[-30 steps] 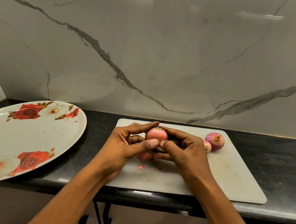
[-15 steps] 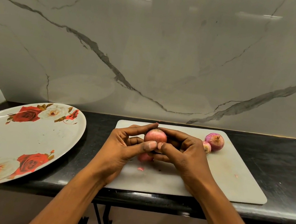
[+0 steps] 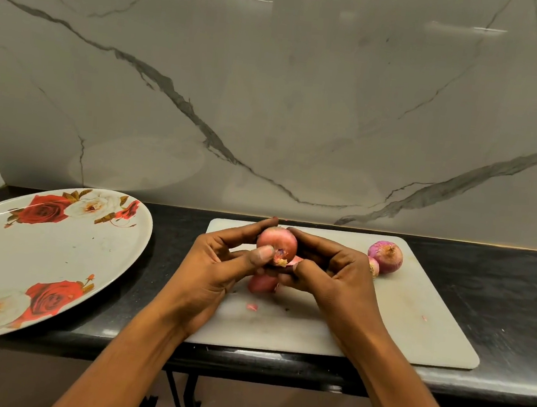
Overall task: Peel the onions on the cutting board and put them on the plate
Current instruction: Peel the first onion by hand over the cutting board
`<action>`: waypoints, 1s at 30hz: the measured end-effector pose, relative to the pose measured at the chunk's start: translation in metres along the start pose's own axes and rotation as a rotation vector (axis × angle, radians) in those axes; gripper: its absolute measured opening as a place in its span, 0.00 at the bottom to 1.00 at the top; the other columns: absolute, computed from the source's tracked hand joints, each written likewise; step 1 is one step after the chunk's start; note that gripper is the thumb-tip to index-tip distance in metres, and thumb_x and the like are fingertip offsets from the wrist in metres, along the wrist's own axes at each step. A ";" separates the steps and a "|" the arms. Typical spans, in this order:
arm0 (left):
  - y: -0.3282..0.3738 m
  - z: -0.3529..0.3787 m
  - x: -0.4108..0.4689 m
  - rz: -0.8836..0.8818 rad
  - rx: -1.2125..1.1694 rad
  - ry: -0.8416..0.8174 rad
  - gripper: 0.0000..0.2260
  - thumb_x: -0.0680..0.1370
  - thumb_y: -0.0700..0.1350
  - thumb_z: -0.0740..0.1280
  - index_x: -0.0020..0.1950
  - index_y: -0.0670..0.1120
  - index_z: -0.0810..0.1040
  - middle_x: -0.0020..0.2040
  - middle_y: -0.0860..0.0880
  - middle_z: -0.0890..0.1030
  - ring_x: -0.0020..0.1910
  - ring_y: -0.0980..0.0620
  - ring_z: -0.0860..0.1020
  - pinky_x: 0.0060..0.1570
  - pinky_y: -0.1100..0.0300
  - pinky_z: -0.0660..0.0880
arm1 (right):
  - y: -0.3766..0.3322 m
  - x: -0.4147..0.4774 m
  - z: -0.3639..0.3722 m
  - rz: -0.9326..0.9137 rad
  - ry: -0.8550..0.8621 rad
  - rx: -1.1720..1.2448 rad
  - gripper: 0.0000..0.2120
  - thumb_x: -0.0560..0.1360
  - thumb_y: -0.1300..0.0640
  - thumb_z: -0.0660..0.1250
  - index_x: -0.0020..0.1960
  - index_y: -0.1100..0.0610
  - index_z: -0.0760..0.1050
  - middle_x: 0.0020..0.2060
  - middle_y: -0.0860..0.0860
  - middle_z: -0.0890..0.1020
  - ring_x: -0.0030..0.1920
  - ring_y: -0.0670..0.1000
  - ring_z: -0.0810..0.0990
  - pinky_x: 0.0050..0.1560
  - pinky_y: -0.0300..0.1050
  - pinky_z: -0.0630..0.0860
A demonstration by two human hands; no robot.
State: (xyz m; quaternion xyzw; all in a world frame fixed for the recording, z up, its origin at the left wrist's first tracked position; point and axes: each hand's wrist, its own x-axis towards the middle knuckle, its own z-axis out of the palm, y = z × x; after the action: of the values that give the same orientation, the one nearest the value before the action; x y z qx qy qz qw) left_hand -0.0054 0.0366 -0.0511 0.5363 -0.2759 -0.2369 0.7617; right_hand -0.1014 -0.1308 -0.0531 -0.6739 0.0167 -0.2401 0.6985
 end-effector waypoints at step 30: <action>-0.006 -0.001 0.001 0.035 0.162 0.002 0.20 0.76 0.38 0.74 0.67 0.50 0.79 0.63 0.41 0.84 0.62 0.40 0.83 0.63 0.45 0.81 | -0.006 -0.004 0.005 0.083 0.054 -0.175 0.08 0.82 0.66 0.64 0.45 0.64 0.80 0.38 0.58 0.87 0.38 0.59 0.89 0.39 0.54 0.86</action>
State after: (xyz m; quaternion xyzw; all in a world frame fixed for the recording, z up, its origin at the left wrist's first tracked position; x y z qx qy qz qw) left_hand -0.0046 0.0350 -0.0573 0.5916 -0.3025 -0.2000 0.7201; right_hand -0.1047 -0.1244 -0.0482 -0.7244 0.0844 -0.2268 0.6455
